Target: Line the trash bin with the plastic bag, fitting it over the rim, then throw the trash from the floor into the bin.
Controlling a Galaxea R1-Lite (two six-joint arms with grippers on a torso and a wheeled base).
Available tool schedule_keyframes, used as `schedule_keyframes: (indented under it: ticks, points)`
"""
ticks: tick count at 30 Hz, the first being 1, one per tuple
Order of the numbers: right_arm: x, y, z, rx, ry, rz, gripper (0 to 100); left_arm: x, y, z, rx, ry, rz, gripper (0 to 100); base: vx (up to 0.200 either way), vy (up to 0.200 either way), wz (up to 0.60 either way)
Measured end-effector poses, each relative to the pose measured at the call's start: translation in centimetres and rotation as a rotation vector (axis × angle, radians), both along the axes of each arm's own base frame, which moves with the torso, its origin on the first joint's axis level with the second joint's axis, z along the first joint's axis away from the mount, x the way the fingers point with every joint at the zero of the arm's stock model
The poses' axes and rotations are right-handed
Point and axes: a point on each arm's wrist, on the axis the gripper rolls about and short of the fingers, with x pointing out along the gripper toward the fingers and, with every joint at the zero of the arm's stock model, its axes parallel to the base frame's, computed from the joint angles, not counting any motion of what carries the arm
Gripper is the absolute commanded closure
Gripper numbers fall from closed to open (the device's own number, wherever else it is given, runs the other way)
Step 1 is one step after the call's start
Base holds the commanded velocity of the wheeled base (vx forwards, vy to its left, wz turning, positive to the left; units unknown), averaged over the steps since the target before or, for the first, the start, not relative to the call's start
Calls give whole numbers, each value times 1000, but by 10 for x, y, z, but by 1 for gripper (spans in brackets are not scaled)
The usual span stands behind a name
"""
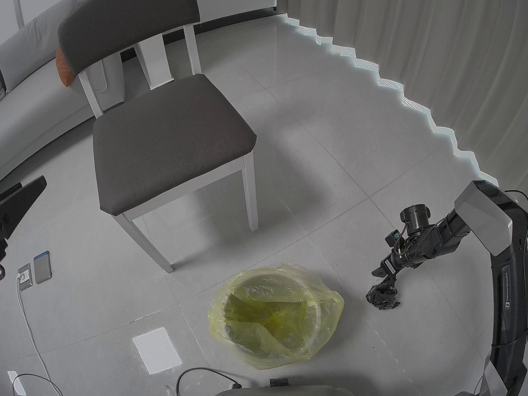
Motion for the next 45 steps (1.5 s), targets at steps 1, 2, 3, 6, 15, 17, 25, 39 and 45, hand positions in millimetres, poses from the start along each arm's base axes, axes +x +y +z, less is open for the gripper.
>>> schedule_keyframes:
  ticks: [1, 2, 3, 6, 15, 17, 25, 39, 45]
  points:
    - [1, 0, -2, 0, 2, -1, 0, 0, -1, 0, -1, -1, -11, 0, 0, 0, 0]
    - [2, 1, -3, 0, 5, -2, 0, 0, -2, 0, -1, -3, -26, 0, 0, 0, 0]
    - [2, 1, -5, 0, 10, -3, 0, 0, -2, 0, -1, -7, -39, 0, 0, 0, 0]
    - [1, 0, -10, -1, 38, -4, 0, 0, -4, 1, -2, -15, -62, 0, 0, 0, 0]
    - [-3, 1, -14, -18, 113, 19, 0, 2, -5, 4, -5, -24, -78, 0, 0, 0, 0]
    - [-3, 2, -14, -24, 134, 29, 0, 2, -5, 4, -4, -22, -79, 0, 0, 0, 0]
    - [5, 8, -8, -41, 202, 54, 0, 4, -6, 5, -5, -33, -81, 0, 0, 0, 0]
    - [13, 18, -9, -69, 271, 98, 100, 9, -7, 6, -6, -54, -84, 0, 0, 0, 0]
    - [13, 14, -9, -73, 277, 100, 100, 9, -8, 6, -5, -53, -98, 0, 0, 0, 0]
